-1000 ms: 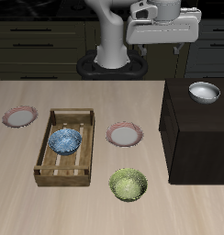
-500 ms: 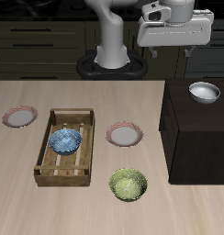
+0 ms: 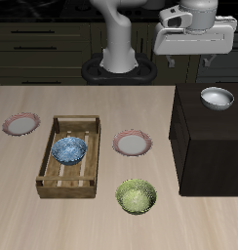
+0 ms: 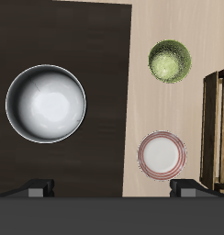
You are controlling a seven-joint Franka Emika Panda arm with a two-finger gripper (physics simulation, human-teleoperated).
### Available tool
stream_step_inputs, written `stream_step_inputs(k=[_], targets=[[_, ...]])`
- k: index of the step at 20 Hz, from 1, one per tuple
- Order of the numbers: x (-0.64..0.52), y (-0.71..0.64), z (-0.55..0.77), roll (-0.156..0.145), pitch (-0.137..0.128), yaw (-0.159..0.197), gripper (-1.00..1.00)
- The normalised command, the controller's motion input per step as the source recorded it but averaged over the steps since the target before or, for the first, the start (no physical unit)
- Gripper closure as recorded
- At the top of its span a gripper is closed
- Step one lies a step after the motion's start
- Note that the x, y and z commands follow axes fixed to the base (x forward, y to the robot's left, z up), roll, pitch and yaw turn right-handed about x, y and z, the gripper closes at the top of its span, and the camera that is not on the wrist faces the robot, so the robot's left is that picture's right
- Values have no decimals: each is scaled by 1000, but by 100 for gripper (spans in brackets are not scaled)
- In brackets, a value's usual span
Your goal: Place the white bowl on the off-center plate and place the blue bowl on top of the wooden shelf
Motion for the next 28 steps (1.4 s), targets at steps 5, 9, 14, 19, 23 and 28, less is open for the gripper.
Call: stream_step_inputs(k=[5,9,14,19,23,28], targets=[[230,85,-55,-31,19,-11,-100],[137,240,-54,9,12,7,-100],[110,199,-74,4,16,3,-100],[46,-72,-169,-16,18,23,-100],[34,-24,-222,3,29,14,-100],[-11,-18,-144,5,14,7,-100]])
